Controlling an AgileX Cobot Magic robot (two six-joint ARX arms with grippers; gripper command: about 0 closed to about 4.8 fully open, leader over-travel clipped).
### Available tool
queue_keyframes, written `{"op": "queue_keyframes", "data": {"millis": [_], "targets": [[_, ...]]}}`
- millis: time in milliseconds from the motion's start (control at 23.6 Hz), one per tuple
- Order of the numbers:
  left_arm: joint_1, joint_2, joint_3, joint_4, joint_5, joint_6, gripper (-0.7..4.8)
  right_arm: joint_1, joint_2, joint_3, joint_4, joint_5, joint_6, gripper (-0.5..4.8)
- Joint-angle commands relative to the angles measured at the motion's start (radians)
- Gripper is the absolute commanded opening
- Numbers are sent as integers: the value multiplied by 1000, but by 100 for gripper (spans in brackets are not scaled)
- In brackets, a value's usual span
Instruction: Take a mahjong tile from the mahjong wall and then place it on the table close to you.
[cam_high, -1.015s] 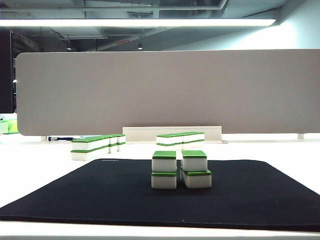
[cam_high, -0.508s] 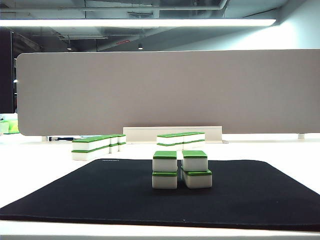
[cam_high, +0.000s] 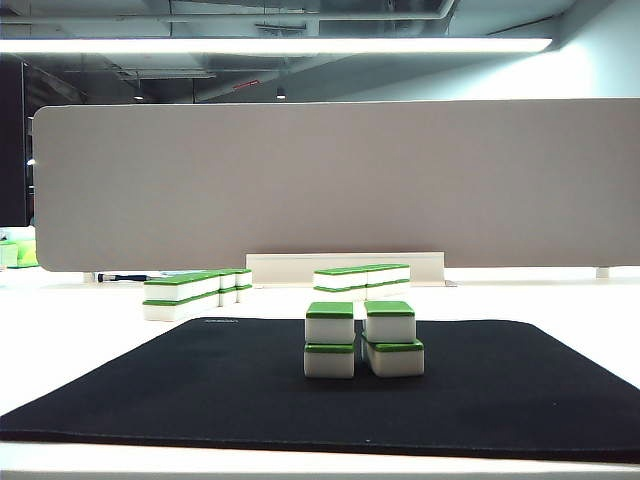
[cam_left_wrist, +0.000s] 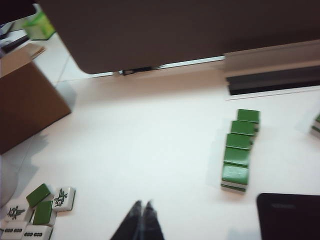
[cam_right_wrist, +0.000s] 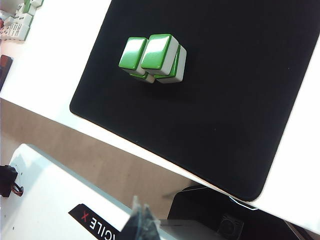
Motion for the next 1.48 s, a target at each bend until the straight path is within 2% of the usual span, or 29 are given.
{"op": "queue_keyframes", "data": {"millis": [42, 296, 550, 677, 846, 931, 1269, 1480], "targets": [[19, -45, -114, 153, 1, -3, -6, 1, -1, 3, 13, -2, -3, -1], [55, -144, -342, 304, 3, -6, -5, 1, -1, 3, 13, -2, -3, -1], [129, -259, -567, 395, 63, -71, -5, 1, -1, 3, 12, -1, -3, -1], [214, -394, -758, 501, 139, -118, -5, 1, -1, 3, 13, -2, -3, -1], [283, -581, -979, 639, 157, -186, -5, 1, -1, 3, 13, -1, -3, -1], [311, -661, -1052, 663, 158, -202, -5, 1, -1, 3, 12, -2, -3, -1], [378, -790, -1152, 668, 200, -201, -5, 1, -1, 3, 13, -1, -3, -1], [380, -848, -1193, 668, 201, -196, -5, 1, -1, 3, 13, -1, -3, -1]]}}
